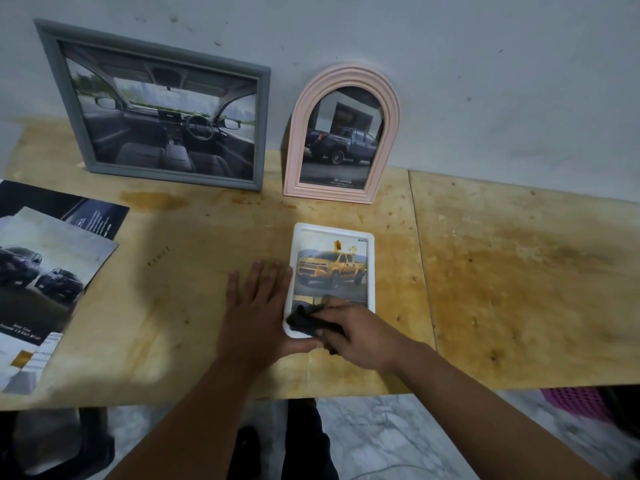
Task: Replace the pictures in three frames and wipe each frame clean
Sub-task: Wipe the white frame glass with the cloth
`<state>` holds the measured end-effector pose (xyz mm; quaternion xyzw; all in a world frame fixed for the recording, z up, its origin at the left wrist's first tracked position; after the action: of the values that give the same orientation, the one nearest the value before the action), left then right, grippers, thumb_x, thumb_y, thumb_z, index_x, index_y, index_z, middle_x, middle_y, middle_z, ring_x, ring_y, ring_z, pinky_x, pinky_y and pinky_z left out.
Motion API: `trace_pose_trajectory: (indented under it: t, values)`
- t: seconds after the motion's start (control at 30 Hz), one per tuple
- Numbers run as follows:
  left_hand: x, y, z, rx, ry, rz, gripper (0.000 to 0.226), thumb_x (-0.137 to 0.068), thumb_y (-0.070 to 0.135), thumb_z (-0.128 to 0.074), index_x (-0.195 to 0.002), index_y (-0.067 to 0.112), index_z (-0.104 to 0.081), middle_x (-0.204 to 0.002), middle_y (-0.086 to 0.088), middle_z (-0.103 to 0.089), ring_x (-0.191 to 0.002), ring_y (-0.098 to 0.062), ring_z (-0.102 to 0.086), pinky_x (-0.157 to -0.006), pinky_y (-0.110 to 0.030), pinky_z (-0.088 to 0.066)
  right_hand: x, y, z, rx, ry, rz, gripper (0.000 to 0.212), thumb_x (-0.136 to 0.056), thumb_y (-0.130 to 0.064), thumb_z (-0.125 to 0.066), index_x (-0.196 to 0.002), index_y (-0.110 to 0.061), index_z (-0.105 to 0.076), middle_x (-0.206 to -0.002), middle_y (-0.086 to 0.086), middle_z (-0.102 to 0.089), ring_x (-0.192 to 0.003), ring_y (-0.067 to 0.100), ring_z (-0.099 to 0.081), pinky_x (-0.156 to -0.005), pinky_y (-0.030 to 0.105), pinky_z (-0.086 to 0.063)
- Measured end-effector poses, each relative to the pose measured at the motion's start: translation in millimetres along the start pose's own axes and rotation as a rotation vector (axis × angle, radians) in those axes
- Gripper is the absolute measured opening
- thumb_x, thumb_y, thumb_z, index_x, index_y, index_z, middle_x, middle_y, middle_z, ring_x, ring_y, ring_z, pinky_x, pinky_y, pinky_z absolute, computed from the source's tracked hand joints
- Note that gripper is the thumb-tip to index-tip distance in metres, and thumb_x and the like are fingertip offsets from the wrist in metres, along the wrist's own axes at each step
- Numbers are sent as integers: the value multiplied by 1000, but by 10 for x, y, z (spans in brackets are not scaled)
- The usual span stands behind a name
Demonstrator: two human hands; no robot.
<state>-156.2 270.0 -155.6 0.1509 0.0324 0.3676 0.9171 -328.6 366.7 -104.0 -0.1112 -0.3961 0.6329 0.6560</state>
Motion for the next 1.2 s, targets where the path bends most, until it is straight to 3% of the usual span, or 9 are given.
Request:
trace_pose_trajectory:
  t: [0.1, 0.2, 0.3, 0.47, 0.7, 0.9, 1.03, 1.1, 1.2]
  values:
    - [-1, 6, 4, -10, -18, 6, 137, -55, 105, -44, -156, 12, -40, -164, -12, -36, -155, -35, -24, -120, -68, -15, 95, 116, 274, -165, 220, -140, 32, -102, -17, -58, -133, -23, -66, -110, -3, -61, -90, 6, -64, -79, 21, -53]
    - [3, 4, 17, -18, -22, 5, 138, -55, 106, -44, -156, 12, -39, -165, -13, -33, -156, -36, -22, -121, -68, -14, 167, 285, 490, 113, 444, -289, 36, -102, -20, -56, -137, -23, -62, -105, -3, -54, -81, 17, -60, -69, 31, -51]
    - [13, 1, 24, -16, -30, 5, 138, -55, 106, -43, -156, 12, -39, -165, -13, -33, -156, -36, -22, -121, -68, -13, 157, 215, 280, 322, 392, -413, 36, -101, -27, -53, -137, -26, -60, -113, 0, -53, -76, 27, -62, -60, 38, -53]
    - [13, 0, 13, -18, -29, 8, 137, -56, 106, -43, -156, 12, -38, -164, -13, -35, -156, -35, -22, -120, -68, -14, 117, 71, -28, 263, 459, -367, 43, -100, -24, -53, -140, -38, -56, -122, 0, -56, -81, 28, -67, -62, 38, -56]
    - [13, -7, -12, -23, -30, 12, 133, -58, 101, -49, -157, 13, -37, -164, -11, -34, -156, -35, -21, -121, -68, -11, 19, -103, -273, 248, 350, -219, 46, -97, -24, -53, -141, -32, -56, -120, -3, -57, -86, 25, -67, -67, 38, -56]
    - [16, -9, -21, -17, -4, 1, 131, -60, 100, -48, -157, 12, -39, -164, -11, -36, -156, -34, -22, -120, -68, -15, -106, -190, -121, 18, 218, -140, 36, -100, -26, -54, -134, -27, -65, -120, -1, -63, -104, 24, -65, -87, 40, -55]
    - [14, 8, 2, -24, 10, -5, 136, -56, 104, -46, -154, 10, -43, -162, -14, -38, -154, -36, -27, -120, -68, -15, 11, 136, 351, 113, 473, -301, 37, -100, -22, -55, -136, -24, -62, -111, 1, -60, -91, 27, -64, -77, 44, -56]
    - [15, 14, 13, -24, 4, 2, 136, -55, 105, -46, -154, 11, -43, -162, -14, -38, -154, -37, -27, -120, -68, -16, 54, 256, 382, 223, 487, -418, 34, -100, -22, -54, -134, -22, -62, -106, 1, -53, -80, 29, -62, -67, 44, -55]
    - [15, 10, 9, -23, -6, 2, 137, -55, 105, -45, -155, 11, -42, -163, -13, -37, -154, -36, -26, -120, -68, -15, 78, 212, 174, 197, 458, -431, 35, -100, -21, -54, -134, -23, -62, -113, 4, -55, -85, 31, -65, -69, 41, -55]
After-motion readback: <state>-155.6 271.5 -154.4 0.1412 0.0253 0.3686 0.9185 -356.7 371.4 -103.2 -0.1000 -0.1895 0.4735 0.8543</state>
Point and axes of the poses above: each hand's wrist, its own x-axis away from the middle knuckle, its own z-axis out of the back of the hand, y = z × x, the point moved 2 cm from there along -x, towards the middle knuckle
